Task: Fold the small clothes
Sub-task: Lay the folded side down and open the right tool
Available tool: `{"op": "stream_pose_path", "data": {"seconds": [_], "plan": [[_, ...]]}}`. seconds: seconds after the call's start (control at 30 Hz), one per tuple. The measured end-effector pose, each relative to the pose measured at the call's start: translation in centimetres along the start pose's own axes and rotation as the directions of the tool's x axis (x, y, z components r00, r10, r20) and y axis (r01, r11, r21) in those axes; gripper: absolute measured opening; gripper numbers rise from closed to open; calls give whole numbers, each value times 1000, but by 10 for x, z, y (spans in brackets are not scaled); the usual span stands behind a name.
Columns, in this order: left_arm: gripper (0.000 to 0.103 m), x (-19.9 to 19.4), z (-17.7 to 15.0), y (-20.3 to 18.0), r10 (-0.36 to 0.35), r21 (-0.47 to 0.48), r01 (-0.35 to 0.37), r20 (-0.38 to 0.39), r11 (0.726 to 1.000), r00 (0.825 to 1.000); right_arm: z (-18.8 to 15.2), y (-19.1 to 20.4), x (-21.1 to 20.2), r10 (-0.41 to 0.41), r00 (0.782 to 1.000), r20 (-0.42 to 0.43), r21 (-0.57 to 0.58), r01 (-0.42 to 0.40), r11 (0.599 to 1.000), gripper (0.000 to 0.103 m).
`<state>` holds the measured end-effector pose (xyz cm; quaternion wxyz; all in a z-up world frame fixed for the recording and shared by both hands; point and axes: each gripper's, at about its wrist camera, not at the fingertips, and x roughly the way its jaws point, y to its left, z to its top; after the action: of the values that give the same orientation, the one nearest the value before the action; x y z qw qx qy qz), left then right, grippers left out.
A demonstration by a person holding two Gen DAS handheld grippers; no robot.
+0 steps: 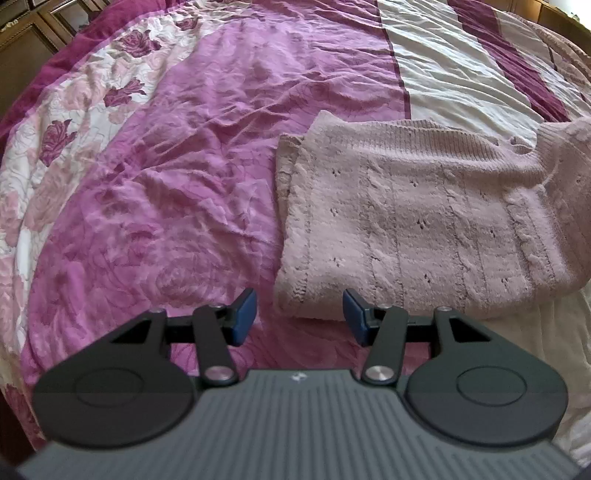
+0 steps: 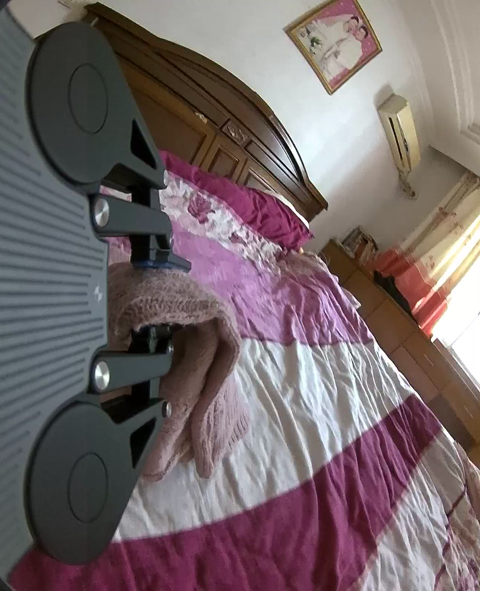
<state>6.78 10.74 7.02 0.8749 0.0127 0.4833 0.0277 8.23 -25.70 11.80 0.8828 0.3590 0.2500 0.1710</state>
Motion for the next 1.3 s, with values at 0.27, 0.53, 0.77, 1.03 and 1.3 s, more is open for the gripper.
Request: {"op": "stream_pose_path", "data": {"seconds": [0.27,0.53,0.77,1.03,1.3], "plan": [[53,0,6,16,-7,-24,8,8,1000,1000,-7,46,27,66,996,-52,-51,-69,996,26],[53,-1,8,36,4,-39,-3,17,999,1000,-35,90,76,100,980,-175,-114,-121,986,26],[53,2,7,53,22,-57,-21,18,998,1000,-85,109,131,47,953,-300,-180,-105,978,26],[53,8,4,68,22,-80,-21,9,997,1000,-136,97,180,-44,915,-402,-208,-45,977,28],[53,13,2,72,18,-86,-17,2,996,1000,-140,105,177,-26,913,-406,-218,-69,973,55]]}}
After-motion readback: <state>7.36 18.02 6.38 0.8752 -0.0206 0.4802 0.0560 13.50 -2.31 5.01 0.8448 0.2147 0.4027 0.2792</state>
